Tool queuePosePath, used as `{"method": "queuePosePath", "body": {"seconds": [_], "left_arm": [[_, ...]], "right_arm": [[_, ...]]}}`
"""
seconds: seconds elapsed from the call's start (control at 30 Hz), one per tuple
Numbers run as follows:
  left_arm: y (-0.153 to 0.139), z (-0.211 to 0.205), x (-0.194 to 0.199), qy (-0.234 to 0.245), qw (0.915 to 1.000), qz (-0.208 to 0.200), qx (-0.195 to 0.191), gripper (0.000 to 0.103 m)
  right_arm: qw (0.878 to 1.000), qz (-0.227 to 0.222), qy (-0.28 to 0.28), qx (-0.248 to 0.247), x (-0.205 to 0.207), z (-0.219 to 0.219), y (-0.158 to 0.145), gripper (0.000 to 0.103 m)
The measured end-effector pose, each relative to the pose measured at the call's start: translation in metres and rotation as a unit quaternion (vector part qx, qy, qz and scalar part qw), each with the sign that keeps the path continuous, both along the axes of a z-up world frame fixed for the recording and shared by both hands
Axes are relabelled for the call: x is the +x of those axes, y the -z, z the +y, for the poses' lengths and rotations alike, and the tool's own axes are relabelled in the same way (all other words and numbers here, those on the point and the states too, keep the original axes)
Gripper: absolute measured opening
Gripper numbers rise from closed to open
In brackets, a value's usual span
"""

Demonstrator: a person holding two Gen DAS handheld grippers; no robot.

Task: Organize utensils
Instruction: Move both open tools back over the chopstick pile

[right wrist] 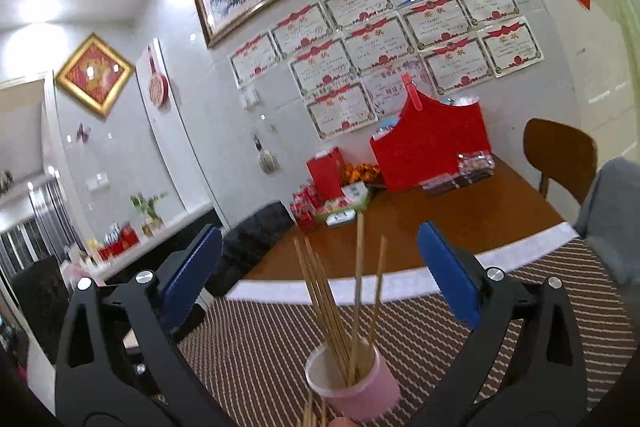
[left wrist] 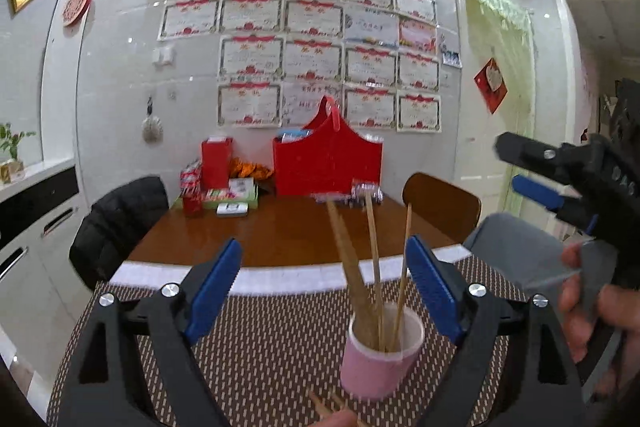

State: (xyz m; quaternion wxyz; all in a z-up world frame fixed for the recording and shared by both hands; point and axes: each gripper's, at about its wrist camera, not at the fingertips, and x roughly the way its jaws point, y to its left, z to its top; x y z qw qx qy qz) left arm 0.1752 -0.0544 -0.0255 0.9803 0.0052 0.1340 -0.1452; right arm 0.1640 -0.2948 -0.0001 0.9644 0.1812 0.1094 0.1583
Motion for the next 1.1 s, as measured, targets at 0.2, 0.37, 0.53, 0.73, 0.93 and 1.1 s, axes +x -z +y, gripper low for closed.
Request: {"method": "queuePosePath", "body": {"seconds": [0.2, 0.37, 0.53, 0.73, 0.93, 1.1], "left_arm": [[0.028, 0.008, -0.029, 0.001, 0.9989, 0.039, 0.027, 0.083], [0.062, 0.004, -0.037, -0.004, 0.9935, 0.099, 0.056, 0.083], [0.109, -0.001, -0.044, -0.019, 0.9800, 0.178, 0.086, 0.083], [0.157, -0.003, -0.054, -0.042, 0.9608, 0.259, 0.090, 0.083], [0.185, -0.016, -0.063, -0.053, 0.9482, 0.296, 0.104, 0.083], [0.189, -0.020, -0.071, -0.069, 0.9470, 0.297, 0.101, 0.083]], "right_arm": [[0.998, 0.041, -0.010, -0.043, -0.036, -0.002, 0.016, 0.097], [0.995, 0.085, -0.030, -0.051, -0.052, -0.002, 0.051, 0.097], [0.992, 0.115, -0.045, -0.007, -0.048, -0.011, 0.095, 0.097], [0.984, 0.160, -0.080, -0.001, -0.037, -0.004, 0.134, 0.097], [0.980, 0.176, -0.087, 0.002, -0.038, -0.008, 0.140, 0.097], [0.980, 0.176, -0.087, 0.000, -0.041, -0.012, 0.139, 0.097]]}}
